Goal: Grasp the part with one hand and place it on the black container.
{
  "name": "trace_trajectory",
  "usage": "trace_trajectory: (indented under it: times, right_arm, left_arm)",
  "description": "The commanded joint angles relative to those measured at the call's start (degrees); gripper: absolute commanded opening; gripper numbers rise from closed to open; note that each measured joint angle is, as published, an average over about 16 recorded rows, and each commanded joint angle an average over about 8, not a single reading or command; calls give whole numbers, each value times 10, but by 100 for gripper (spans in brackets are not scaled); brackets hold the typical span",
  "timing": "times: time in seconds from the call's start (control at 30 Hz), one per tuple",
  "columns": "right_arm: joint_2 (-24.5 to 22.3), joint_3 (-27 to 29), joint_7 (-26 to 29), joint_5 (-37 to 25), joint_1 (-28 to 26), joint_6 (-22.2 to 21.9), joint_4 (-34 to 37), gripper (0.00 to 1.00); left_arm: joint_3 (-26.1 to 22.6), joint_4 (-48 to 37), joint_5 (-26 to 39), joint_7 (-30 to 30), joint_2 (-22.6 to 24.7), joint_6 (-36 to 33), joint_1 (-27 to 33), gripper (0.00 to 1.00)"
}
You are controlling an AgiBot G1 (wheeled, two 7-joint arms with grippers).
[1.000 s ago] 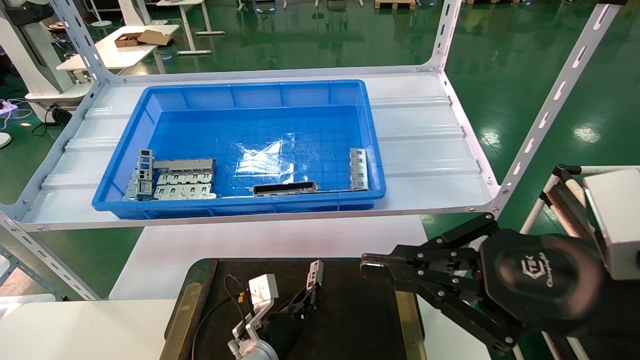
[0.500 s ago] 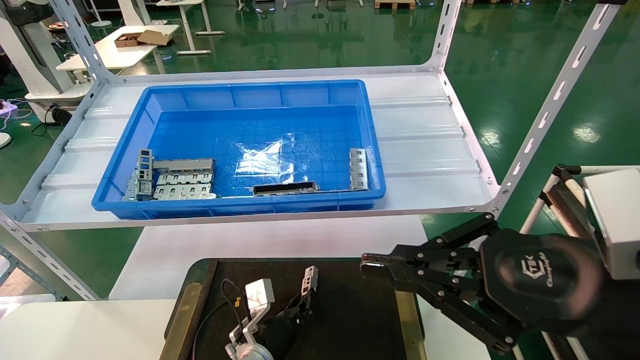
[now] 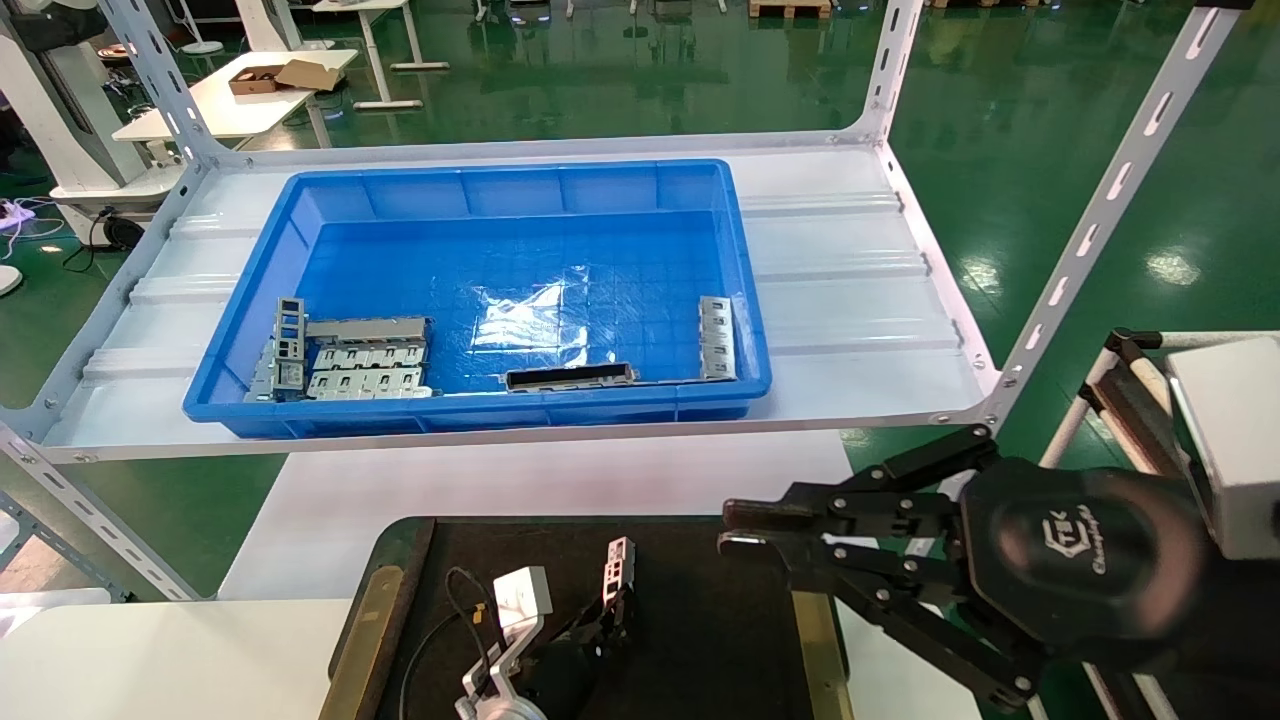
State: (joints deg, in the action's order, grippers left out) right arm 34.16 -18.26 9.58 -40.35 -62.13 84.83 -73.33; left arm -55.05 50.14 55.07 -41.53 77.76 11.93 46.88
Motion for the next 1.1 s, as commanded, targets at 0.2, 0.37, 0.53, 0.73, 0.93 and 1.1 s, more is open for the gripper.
trace_trajectory:
  times: [0.2, 0.37, 0.53, 0.73, 0.93, 1.1]
  right_arm:
    - [0, 0, 0, 0, 0, 0, 0, 100]
    - [0, 0, 0, 0, 0, 0, 0, 100]
    - [0, 0, 0, 0, 0, 0, 0, 100]
    - [0, 0, 0, 0, 0, 0, 0, 100]
    - [0, -1, 0, 0, 0, 0, 0, 100]
    - [0, -1, 0, 0, 0, 0, 0, 100]
  left_arm:
    - [-17, 10, 23, -27, -4, 4, 6, 100]
    - [-15, 34, 56, -37, -25, -12, 6, 100]
    - [1, 87, 88, -41, -72, -50, -2, 100]
    - [30, 164, 108, -42, -141, -111, -14, 100]
    - [68, 228, 109, -26, -207, -184, -22, 100]
    - [107, 256, 91, 4, -254, -259, -28, 100]
